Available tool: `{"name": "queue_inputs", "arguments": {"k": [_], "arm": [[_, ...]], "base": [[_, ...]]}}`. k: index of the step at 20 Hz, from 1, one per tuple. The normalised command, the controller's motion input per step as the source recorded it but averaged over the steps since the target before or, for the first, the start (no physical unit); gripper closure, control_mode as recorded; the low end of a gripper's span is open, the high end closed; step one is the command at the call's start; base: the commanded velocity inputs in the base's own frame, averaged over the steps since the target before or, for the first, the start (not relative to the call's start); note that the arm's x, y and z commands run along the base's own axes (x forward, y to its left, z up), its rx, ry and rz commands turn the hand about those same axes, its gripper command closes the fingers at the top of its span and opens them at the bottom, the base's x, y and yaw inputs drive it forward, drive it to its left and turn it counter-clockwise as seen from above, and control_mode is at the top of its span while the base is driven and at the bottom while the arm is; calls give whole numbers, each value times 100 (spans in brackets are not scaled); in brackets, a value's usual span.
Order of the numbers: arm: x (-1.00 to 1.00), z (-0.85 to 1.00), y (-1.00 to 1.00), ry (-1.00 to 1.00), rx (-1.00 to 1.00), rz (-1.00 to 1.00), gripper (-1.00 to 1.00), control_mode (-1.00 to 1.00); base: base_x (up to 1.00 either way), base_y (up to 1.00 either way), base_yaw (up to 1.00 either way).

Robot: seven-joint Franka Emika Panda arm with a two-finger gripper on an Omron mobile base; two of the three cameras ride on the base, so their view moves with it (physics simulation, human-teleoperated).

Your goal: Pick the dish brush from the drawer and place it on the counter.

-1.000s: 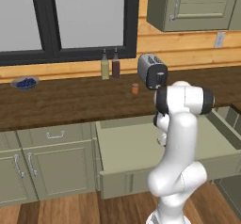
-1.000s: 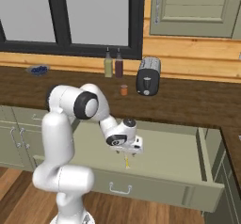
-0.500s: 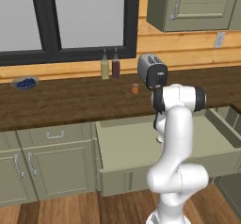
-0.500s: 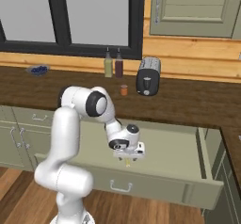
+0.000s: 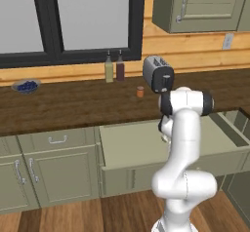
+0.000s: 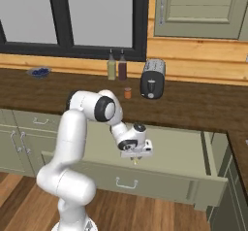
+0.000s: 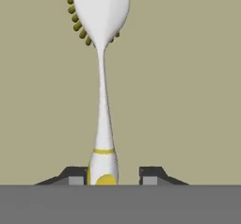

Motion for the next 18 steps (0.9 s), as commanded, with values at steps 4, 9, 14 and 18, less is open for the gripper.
{"name": "queue_inputs", "arguments": {"k": [4, 9, 14, 18], "arm": [[-41, 36, 0, -5, 0, 6, 100, -100], [-34, 80, 0, -2, -3, 10, 100, -100], [-76, 92, 0, -1, -19, 31, 100, -100], [-39, 100, 0, -9, -12, 36, 100, -100]], "base": [[0, 0, 0], [0, 0, 0], [0, 0, 0], [0, 0, 0]]}}
